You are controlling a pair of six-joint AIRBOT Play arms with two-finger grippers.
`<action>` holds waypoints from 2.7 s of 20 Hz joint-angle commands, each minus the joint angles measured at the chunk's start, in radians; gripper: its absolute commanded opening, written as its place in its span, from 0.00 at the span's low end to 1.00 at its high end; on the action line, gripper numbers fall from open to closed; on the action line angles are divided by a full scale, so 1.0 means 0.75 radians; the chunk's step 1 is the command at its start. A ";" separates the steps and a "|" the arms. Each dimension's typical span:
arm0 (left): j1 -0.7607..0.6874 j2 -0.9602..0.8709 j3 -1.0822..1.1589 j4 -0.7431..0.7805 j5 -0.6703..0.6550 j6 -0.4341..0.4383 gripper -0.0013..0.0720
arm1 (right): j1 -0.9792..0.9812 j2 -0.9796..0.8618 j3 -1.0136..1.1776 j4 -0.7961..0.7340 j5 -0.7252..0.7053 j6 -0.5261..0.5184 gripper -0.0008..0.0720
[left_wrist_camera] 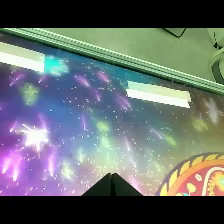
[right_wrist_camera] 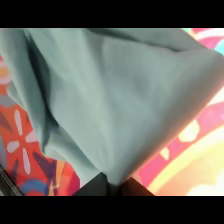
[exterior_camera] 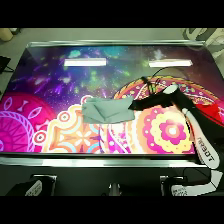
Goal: Fold the shirts.
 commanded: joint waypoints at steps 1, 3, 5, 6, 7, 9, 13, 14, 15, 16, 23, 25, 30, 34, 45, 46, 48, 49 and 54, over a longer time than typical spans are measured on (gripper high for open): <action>0.002 -0.003 -0.014 0.001 0.002 0.026 0.05 | -0.246 0.141 0.180 -0.021 0.177 -0.038 0.03; 0.002 -0.003 -0.045 0.001 0.003 0.035 0.05 | -0.403 0.210 0.306 -0.075 0.271 0.014 0.03; 0.002 -0.002 -0.085 0.001 0.002 0.035 0.05 | -0.558 0.256 0.420 -0.126 0.347 0.050 0.03; 0.002 -0.002 -0.107 0.000 0.002 0.035 0.05 | -0.634 0.269 0.473 -0.169 0.391 0.078 0.03; 0.002 -0.002 -0.124 0.001 0.002 0.035 0.05 | -0.704 0.277 0.513 -0.202 0.428 0.099 0.03; 0.002 -0.002 -0.147 0.001 0.002 0.037 0.05 | -0.841 0.280 0.573 -0.238 0.498 0.126 0.03; 0.002 -0.001 -0.150 0.001 0.002 0.041 0.05 | -1.058 0.285 0.598 -0.240 0.505 0.153 0.03; 0.002 -0.001 -0.150 0.001 0.002 0.041 0.05 | -1.100 0.285 0.598 -0.243 0.507 0.153 0.03; 0.002 -0.001 -0.150 0.001 0.002 0.041 0.05 | -1.142 0.286 0.598 -0.243 0.515 0.154 0.03; 0.002 -0.001 -0.150 0.001 0.002 0.041 0.05 | -1.180 0.289 0.598 -0.245 0.522 0.154 0.03; 0.002 -0.001 -0.150 0.000 0.002 0.074 0.05 | -1.403 0.378 0.598 -0.426 0.551 0.233 0.03; 0.002 -0.001 -0.150 0.000 0.003 0.074 0.05 | -1.423 0.386 0.598 -0.527 0.712 0.233 0.03; 0.002 0.001 -0.150 -0.005 0.003 0.075 0.05 | -1.421 0.439 0.470 -1.012 0.937 0.217 0.03; 0.002 0.002 -0.150 -0.005 0.003 0.075 0.05 | -1.421 0.544 0.217 -1.186 0.856 0.248 0.03; 0.002 0.002 -0.146 -0.072 0.005 0.074 0.05 | -1.421 0.627 -0.278 -1.249 0.515 0.347 0.85; 0.002 0.003 -0.145 -0.087 0.005 0.074 0.05 | -1.421 0.627 -0.251 -1.285 0.472 0.298 0.98; 0.001 0.006 -0.145 -0.096 0.005 0.075 0.05 | -1.421 0.627 -0.116 -1.357 0.428 0.212 0.99; -0.004 0.008 -0.139 -0.095 0.004 0.075 0.05 | -1.421 0.627 -0.011 -1.364 0.377 0.167 0.98; -0.228 -0.124 0.178 0.229 0.018 0.054 0.04 | -1.278 0.626 0.500 -1.028 -0.072 0.120 0.94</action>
